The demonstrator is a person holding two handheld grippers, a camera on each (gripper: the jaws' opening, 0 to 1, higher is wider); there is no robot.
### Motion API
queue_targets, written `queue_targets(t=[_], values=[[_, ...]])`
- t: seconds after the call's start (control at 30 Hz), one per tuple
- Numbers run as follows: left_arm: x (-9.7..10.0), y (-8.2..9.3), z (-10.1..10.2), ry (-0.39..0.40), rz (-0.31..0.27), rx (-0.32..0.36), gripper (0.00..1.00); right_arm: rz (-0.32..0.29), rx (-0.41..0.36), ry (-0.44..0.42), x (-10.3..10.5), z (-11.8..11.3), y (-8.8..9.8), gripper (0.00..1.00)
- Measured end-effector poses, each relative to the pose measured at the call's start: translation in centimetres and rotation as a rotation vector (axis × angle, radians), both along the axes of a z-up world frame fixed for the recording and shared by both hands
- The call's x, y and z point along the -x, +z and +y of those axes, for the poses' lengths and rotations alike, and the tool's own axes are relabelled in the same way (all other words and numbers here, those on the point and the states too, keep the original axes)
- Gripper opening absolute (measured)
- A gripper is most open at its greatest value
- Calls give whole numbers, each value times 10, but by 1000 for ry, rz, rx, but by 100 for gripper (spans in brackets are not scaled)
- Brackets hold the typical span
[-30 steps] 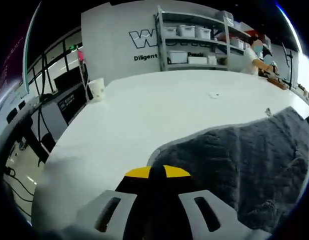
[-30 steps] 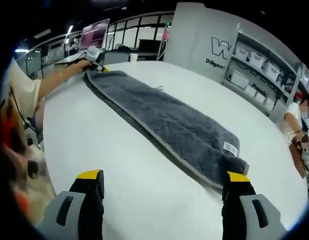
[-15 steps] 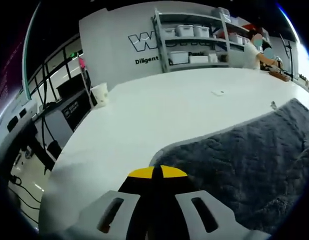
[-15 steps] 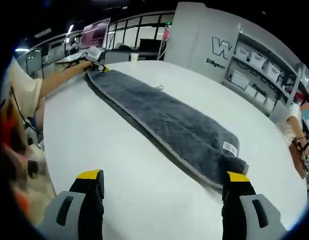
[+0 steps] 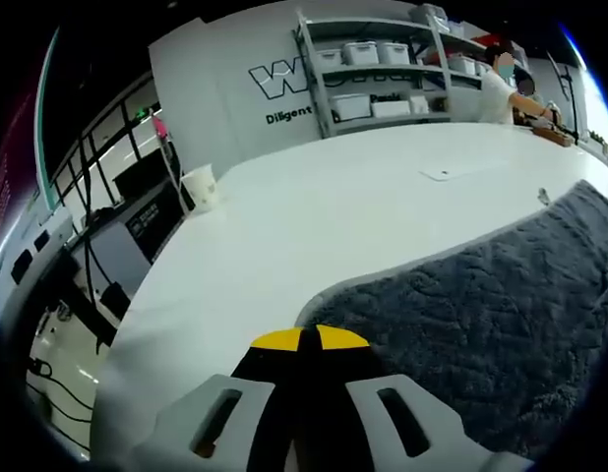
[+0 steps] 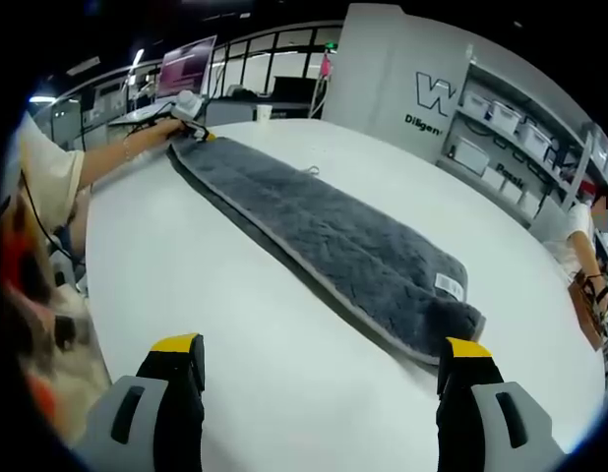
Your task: Open the folded towel by lifting each exposed corner and separating the folded layers until the towel lies flat within the target outline without major curled edges
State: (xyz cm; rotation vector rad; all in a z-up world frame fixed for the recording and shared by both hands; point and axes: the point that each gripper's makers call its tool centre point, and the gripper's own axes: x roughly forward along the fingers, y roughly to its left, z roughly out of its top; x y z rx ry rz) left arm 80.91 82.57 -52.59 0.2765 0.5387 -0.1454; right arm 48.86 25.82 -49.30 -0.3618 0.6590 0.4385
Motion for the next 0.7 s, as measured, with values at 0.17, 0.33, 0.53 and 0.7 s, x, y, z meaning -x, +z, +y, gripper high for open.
queue_targets(t=[0.17, 0.33, 0.53, 0.7], values=[[6, 6, 2, -11, 11, 33, 13, -8, -1, 2, 0, 0, 3, 99], [15, 27, -7, -15, -40, 105, 24, -13, -3, 3, 1, 0, 4, 99], [35, 55, -31, -69, -76, 144, 41, -18, -3, -3, 3, -2, 6, 99], [60, 72, -54, -121, -82, 185, 72, -14, -2, -15, 4, -6, 6, 99]])
